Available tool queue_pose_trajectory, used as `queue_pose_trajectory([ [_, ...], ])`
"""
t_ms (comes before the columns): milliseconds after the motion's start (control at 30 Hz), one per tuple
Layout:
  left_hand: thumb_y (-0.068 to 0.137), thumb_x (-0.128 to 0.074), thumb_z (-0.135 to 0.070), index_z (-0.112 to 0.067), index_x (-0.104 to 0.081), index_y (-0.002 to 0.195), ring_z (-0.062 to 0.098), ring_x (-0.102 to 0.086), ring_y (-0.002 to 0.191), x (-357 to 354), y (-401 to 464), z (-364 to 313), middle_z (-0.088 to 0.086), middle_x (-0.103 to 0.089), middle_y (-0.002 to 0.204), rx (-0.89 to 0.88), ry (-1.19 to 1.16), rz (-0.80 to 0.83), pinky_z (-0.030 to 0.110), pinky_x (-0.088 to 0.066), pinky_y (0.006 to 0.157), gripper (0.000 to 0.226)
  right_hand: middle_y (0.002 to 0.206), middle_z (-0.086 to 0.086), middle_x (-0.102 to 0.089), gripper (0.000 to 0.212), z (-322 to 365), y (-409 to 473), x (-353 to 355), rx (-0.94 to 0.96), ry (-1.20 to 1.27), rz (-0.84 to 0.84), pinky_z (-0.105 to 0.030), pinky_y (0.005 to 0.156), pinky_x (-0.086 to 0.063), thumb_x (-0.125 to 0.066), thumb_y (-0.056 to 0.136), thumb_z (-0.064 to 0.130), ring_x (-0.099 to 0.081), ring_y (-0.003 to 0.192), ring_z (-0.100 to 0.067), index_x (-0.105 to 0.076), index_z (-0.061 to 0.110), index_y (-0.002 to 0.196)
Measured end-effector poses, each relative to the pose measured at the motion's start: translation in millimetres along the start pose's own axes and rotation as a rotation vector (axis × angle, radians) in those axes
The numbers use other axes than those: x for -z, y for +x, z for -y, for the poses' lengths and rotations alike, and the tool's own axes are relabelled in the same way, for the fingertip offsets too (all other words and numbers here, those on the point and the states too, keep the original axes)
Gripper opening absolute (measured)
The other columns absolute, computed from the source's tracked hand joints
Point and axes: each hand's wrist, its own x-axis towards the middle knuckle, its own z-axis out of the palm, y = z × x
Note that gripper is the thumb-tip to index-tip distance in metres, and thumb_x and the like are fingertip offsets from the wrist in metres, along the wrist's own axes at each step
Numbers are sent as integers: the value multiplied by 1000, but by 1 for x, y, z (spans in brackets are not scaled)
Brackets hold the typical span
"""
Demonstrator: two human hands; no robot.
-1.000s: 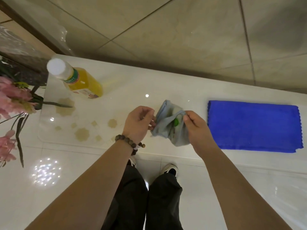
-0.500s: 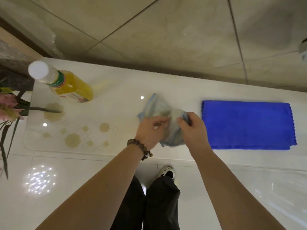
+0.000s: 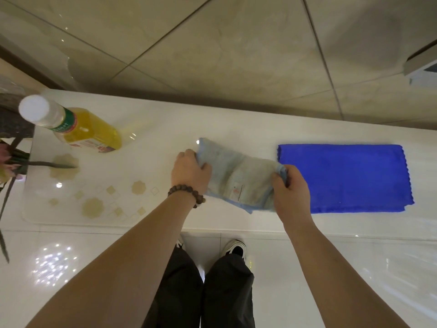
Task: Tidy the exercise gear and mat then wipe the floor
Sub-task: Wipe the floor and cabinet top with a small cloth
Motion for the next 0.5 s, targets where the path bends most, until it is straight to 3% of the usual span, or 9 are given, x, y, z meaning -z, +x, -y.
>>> queue_pose_trajectory([
  [100, 89, -60, -25, -9, -47, 93, 18, -48, 66, 17, -8, 19, -3, -49, 75, 61, -148, -63, 29, -36, 54, 21, 70, 5, -43, 11, -2, 11, -2, -7, -7, -68, -13, 51, -34, -47, 97, 20, -40, 63, -9, -52, 11, 93],
  [200, 91, -61, -31, -7, -50, 121, 24, -59, 88, 23, -10, 39, -4, -56, 86, 127, -161, -40, 31, -47, 72, 40, 94, -1, -58, 34, -13, 27, -13, -79, -133, -32, -23, 60, -39, -49, 96, 34, -54, 80, -15, -48, 13, 124],
  [267, 91, -60, -33, -7, -47, 130, 25, -60, 97, 22, -9, 48, -3, -57, 91, 160, -148, -33, 34, -47, 80, 49, 114, -11, -57, 53, -21, 35, -21, -122, -248, 16, -31, 70, -42, -54, 92, 42, -56, 99, -27, -41, 12, 134],
  [400, 88, -63, -35, -11, -57, 110, 17, -55, 83, 11, -6, 48, -3, -59, 87, 173, -130, 21, 28, -41, 71, 33, 121, -13, -48, 64, -29, 39, -33, -197, -438, 19, -43, 76, -48, -66, 84, 42, -51, 108, -33, -36, 12, 132],
  [500, 88, -60, -29, -12, -54, 91, 22, -55, 78, 6, -9, 46, -3, -54, 78, 150, -66, 34, 27, -37, 63, 18, 111, -13, -55, 45, -29, 39, -38, -186, -388, 20, -33, 64, -43, -65, 86, 23, -56, 95, -30, -42, 9, 123],
])
